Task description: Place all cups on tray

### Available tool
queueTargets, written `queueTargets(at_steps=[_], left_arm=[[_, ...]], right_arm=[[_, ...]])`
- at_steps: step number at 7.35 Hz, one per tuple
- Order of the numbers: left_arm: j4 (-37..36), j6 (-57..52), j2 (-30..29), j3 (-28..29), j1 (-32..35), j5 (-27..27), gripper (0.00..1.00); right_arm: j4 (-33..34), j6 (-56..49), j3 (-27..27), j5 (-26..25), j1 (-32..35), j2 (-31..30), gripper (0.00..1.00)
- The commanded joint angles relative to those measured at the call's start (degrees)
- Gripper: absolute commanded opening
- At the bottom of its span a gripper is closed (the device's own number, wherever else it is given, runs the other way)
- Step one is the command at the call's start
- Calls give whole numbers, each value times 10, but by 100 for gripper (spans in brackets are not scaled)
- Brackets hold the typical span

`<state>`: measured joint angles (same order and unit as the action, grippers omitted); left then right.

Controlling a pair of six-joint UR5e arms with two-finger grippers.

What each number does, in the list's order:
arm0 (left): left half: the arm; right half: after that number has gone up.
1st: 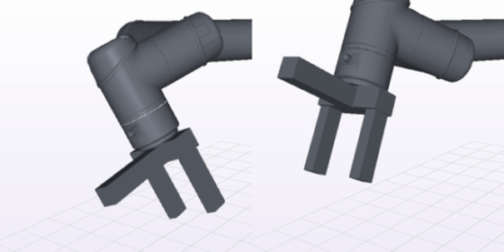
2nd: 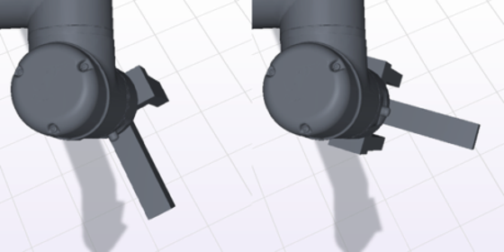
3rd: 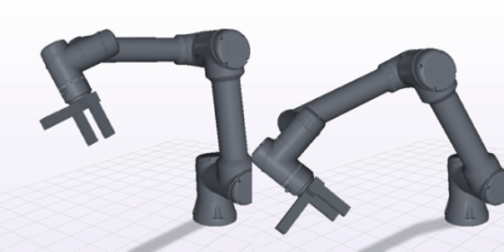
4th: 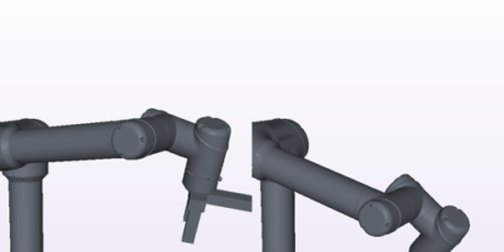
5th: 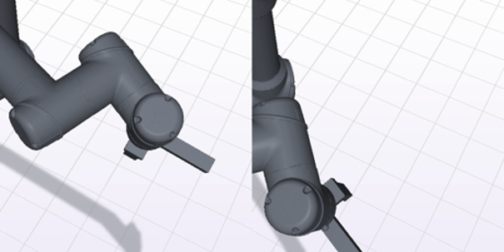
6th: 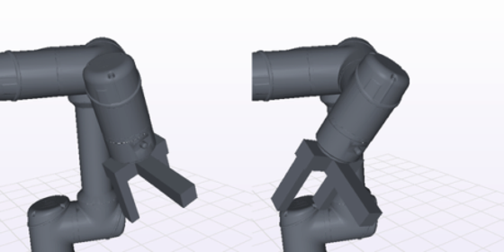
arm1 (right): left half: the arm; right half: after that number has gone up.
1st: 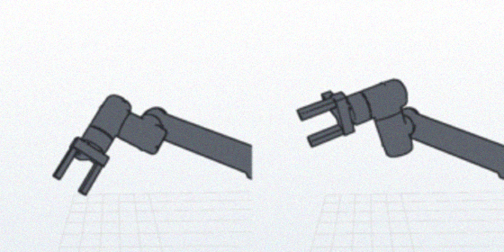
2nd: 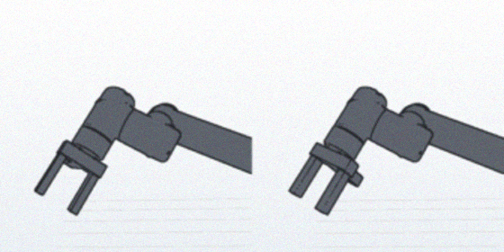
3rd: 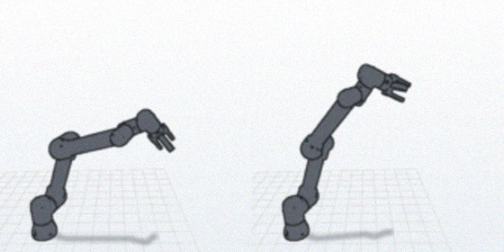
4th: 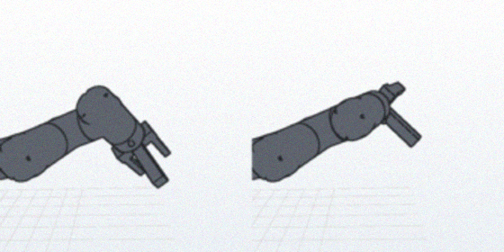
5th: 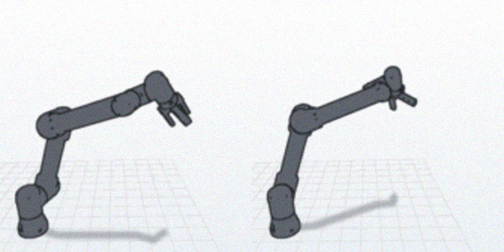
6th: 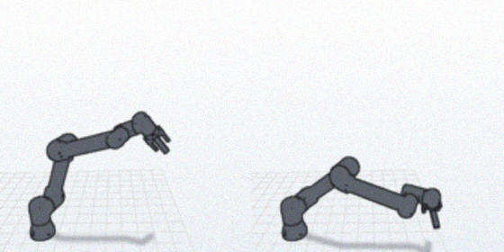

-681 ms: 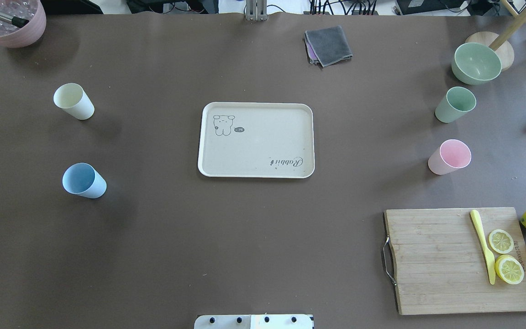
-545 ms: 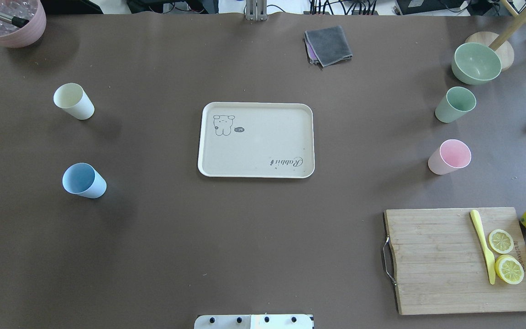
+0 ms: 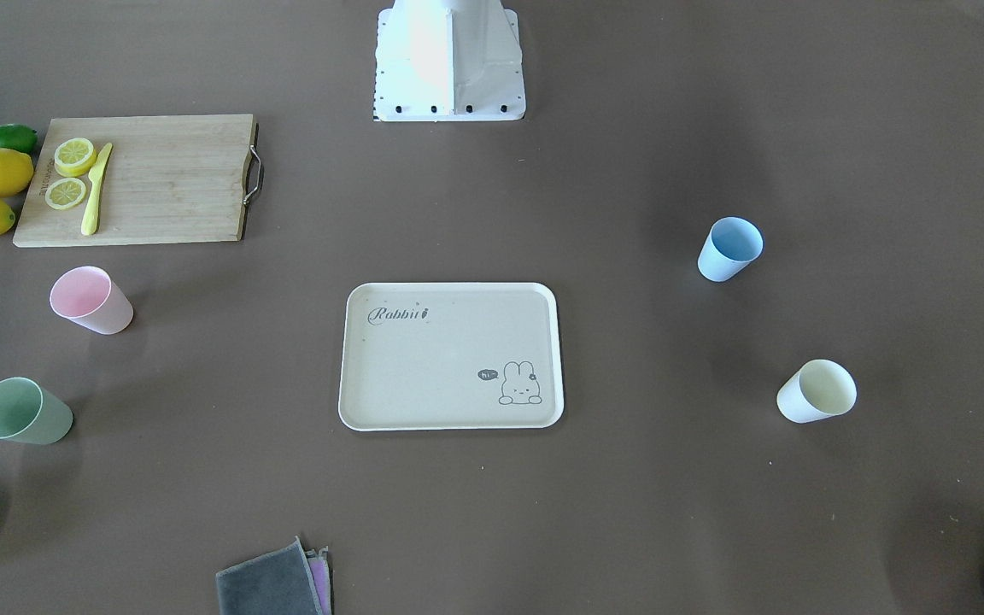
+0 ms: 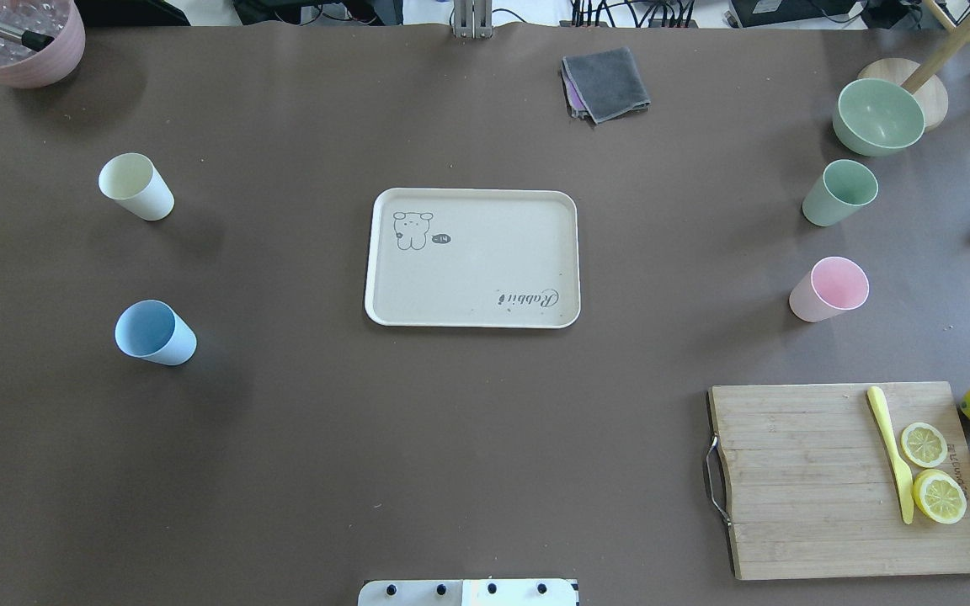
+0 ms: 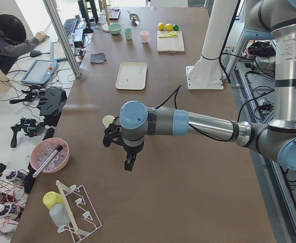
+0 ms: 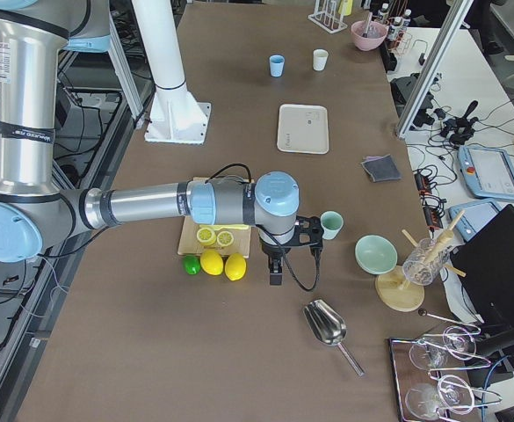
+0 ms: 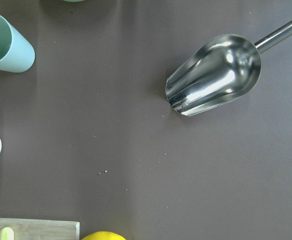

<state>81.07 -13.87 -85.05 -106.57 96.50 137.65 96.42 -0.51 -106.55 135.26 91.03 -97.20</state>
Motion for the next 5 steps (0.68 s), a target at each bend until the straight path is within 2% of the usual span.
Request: queueTargets(at_steps=[1,2,3,4,5], left_arm=[[70,2,0,-4,0,-3,98],[131,5,-1,-5,0,-3,98],[203,6,1,4,0,2,98],[268,7,-12,28,-1,-8,98],[276,48,-40,73,-1,-2,98]], right_arm=[[0,1,-6,-2,0,5,100],[-6,2,-8,-1,0,14,100],[-50,6,-23,-4,1,25,100],[-138,8,-12,-11,13,25,100],[-181,9,6,0,14,18,100]])
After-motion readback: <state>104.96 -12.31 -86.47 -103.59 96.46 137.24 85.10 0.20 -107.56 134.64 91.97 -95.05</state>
